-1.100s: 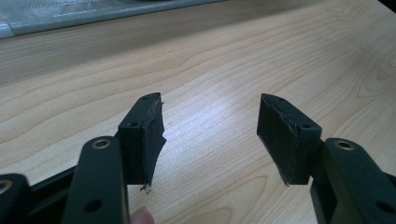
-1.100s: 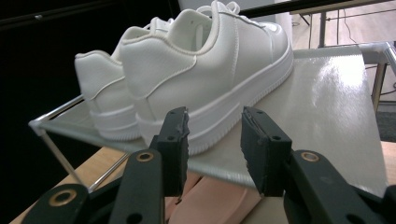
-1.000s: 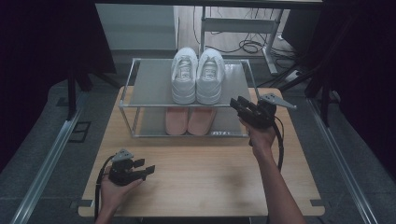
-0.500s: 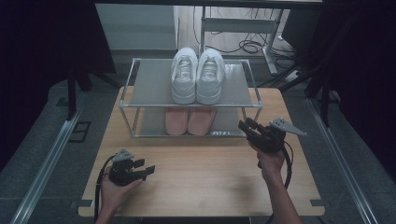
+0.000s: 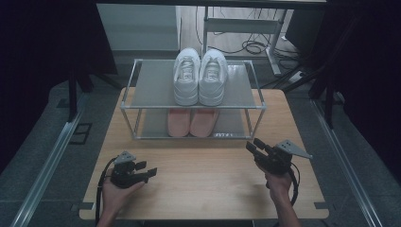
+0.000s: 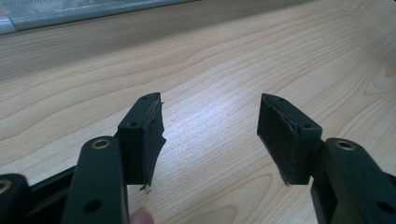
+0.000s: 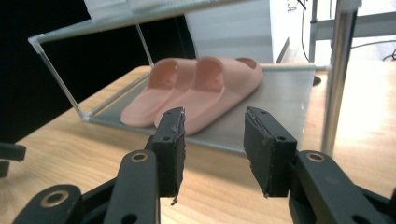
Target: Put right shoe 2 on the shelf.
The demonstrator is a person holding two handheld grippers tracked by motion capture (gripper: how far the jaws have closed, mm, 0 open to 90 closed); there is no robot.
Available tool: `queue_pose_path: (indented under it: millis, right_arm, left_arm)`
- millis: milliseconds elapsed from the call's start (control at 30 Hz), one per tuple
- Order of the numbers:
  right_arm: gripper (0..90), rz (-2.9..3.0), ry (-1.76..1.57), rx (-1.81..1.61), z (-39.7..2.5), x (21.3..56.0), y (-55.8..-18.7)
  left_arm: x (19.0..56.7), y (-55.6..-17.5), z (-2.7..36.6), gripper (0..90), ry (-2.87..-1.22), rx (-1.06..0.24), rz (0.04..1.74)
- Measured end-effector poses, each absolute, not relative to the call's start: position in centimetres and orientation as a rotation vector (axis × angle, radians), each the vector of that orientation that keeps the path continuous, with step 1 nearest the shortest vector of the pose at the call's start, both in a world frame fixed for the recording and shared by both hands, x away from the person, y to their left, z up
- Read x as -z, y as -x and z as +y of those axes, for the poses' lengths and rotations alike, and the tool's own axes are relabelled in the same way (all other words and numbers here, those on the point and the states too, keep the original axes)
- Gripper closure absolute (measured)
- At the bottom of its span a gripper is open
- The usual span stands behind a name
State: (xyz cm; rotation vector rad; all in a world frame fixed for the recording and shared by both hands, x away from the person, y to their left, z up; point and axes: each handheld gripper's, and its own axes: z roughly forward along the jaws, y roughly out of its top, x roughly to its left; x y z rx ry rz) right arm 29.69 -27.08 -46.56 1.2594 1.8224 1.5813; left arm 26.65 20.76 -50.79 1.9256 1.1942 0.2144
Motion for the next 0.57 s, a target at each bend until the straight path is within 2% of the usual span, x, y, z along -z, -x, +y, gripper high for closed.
queue_pose_path:
  millis: [567]
  right_arm:
    - [57.5,1.817,-1.257,-1.569,-27.25,47.20,-29.45]
  left_arm:
    - [50.79,-26.73,20.98,41.1,-1.920,-0.219,1.199]
